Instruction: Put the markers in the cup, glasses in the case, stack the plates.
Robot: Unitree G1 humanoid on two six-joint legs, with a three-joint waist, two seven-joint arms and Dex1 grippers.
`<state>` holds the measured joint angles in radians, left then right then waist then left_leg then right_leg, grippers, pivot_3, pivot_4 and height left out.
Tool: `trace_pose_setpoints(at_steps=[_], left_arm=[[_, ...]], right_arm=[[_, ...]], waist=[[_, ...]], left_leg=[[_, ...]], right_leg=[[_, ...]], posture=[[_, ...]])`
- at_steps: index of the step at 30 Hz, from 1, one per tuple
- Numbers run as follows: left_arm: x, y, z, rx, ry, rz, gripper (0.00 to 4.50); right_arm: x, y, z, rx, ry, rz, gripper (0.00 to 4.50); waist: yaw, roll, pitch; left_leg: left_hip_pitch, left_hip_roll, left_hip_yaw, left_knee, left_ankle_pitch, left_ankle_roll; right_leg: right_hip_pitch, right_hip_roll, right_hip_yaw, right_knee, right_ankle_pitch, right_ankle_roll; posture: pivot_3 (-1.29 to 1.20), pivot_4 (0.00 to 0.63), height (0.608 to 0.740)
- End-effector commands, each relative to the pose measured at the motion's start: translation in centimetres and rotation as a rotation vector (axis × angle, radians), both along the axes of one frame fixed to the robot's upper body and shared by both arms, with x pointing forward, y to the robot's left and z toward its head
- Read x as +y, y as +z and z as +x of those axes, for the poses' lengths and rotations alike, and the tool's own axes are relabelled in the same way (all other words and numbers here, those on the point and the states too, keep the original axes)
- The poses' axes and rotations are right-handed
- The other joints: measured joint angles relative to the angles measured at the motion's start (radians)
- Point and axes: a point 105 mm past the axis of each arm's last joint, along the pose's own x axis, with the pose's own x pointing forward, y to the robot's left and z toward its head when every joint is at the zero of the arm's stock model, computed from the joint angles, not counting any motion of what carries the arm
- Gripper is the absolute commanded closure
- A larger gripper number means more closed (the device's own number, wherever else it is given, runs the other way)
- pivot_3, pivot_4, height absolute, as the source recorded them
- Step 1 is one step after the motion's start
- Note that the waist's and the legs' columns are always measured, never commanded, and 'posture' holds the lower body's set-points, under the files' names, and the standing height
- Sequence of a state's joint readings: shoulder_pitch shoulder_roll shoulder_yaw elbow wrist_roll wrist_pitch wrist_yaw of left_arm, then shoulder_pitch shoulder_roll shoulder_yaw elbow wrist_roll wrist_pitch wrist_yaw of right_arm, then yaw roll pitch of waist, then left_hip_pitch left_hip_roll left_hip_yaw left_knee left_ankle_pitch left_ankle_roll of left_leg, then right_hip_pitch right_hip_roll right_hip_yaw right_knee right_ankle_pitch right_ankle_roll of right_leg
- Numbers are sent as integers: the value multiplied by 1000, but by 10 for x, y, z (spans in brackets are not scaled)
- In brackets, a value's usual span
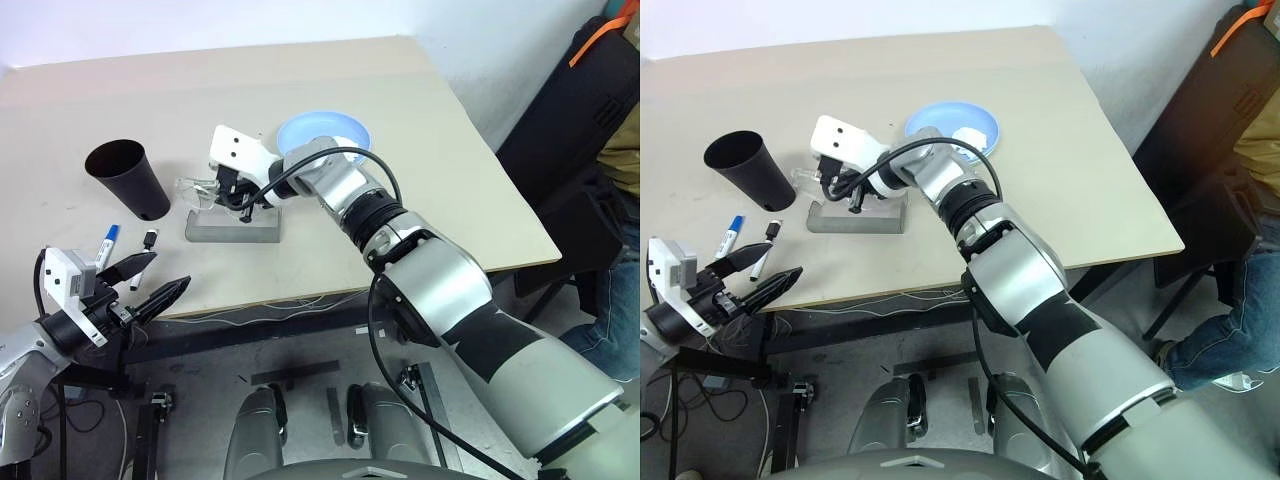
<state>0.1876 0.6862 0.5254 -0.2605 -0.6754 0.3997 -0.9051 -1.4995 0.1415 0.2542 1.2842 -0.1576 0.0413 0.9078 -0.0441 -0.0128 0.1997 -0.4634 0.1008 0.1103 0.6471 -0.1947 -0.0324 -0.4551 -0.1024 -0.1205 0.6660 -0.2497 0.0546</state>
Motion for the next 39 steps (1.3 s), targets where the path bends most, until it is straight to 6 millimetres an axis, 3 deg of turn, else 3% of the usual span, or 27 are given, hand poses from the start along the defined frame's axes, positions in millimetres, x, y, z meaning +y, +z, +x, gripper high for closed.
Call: trace_pose_setpoints(at_steps=[1, 10, 25, 28, 33, 39], left_arm=[[-1, 12, -4, -61, 1, 23, 0], [-1, 12, -8, -64, 15, 22, 0], [1, 13, -11, -70, 32, 25, 0], [0, 13, -12, -69, 31, 25, 0], [0, 13, -11, -68, 28, 26, 0], [1, 14, -10, -70, 27, 28, 0]], right_arm=[[3, -5, 0, -58, 3, -32, 4196], [7, -23, -7, -7, 14, -86, 4196], [12, -24, -13, 16, 42, -83, 4196], [13, -25, -13, 16, 41, -79, 3645], [15, -21, -13, 7, 40, -55, 1993], [15, -9, -8, 2, 5, 13, 1993]], waist=[[0, 0, 0], [-1, 0, 0], [-1, 0, 0], [-1, 0, 0], [-1, 0, 0], [0, 0, 0]], left_leg=[[0, 0, 0, 0, 0, 0], [0, 0, 0, 0, 0, 0], [0, 0, 0, 0, 1, 0], [0, 0, 0, 0, 1, 0], [0, 0, 0, 0, 1, -1], [0, 0, 0, 0, 1, -1]], right_leg=[[0, 0, 0, 0, 0, 0], [0, 0, 0, 0, 0, 0], [0, 0, 0, 1, 0, 0], [0, 0, 0, 1, 0, 0], [0, 0, 0, 1, 0, 0], [0, 0, 0, 1, 0, 0]], posture=[[0, 150, 706], [0, 150, 706], [0, 150, 706], [0, 150, 706], [0, 150, 706], [0, 150, 706]])
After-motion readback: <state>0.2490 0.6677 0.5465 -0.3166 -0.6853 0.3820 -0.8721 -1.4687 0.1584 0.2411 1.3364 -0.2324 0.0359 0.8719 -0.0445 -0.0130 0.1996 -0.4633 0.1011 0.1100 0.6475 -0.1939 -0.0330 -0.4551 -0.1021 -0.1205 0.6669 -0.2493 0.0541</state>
